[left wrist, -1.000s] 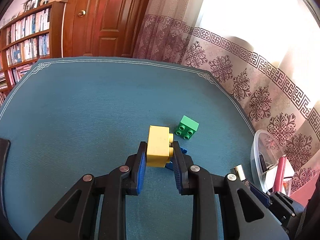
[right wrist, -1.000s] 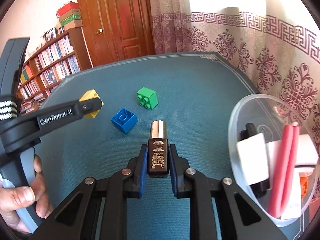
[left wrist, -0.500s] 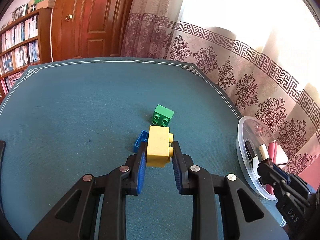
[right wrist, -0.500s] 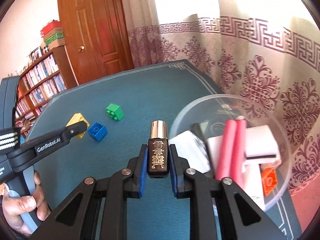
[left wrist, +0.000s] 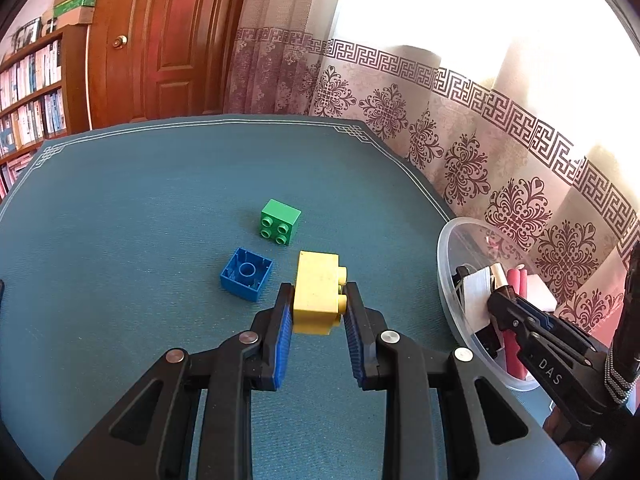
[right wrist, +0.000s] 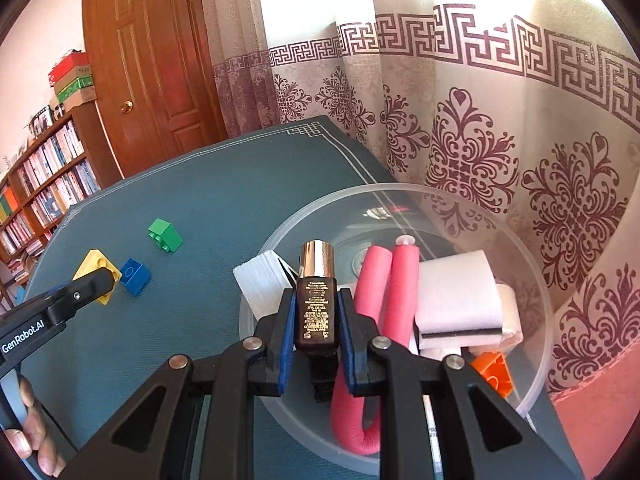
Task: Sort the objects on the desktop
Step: 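Carry the dark bottle over the bowl with the right gripper while the left gripper lifts the yellow brick, then release the bottle in the bowl with the right gripper while the left gripper lowers the yellow brick there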
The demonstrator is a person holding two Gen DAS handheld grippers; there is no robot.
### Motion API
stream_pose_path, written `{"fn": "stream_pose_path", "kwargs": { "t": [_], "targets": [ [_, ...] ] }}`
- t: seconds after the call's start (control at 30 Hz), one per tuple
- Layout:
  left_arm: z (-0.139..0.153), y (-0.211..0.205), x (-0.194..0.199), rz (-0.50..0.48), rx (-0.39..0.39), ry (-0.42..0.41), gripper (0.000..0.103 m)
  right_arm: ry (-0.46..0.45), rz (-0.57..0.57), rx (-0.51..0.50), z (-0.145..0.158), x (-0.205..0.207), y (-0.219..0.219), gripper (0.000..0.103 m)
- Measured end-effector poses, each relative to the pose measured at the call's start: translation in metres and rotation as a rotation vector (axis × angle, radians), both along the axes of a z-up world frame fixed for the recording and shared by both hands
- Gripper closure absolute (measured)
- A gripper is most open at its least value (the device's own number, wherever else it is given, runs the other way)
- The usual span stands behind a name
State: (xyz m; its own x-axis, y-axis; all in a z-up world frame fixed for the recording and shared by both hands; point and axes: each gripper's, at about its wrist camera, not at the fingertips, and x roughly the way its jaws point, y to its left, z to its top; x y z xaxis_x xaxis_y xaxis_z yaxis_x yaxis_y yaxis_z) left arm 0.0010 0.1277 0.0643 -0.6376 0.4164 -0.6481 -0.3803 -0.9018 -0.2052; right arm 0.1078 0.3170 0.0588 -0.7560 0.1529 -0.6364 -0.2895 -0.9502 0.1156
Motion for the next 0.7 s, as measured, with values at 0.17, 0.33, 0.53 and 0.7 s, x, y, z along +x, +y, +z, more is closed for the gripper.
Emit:
{"fn": "stream_pose_path", "kwargs": {
  "t": [0.17,0.33,0.53,0.7],
  "targets": [
    [0.001,0.009,0.006,-0.017,-0.005,0.002,0.076,0.0,0.008,0.031,-0.002,-0.005,-0.001,0.081],
    [0.001,0.018,0.011,-0.032,-0.012,0.002,0.076,-0.007,0.009,0.027,0.0,-0.014,0.004,0.08],
    [0.004,0.03,0.015,-0.053,-0.016,0.004,0.076,0.015,-0.002,-0.001,0.003,-0.007,0.011,0.08],
    [0.005,0.045,0.02,-0.094,-0.01,-0.008,0.076,0.038,-0.008,-0.027,0.006,0.003,0.018,0.08]
  ]
}}
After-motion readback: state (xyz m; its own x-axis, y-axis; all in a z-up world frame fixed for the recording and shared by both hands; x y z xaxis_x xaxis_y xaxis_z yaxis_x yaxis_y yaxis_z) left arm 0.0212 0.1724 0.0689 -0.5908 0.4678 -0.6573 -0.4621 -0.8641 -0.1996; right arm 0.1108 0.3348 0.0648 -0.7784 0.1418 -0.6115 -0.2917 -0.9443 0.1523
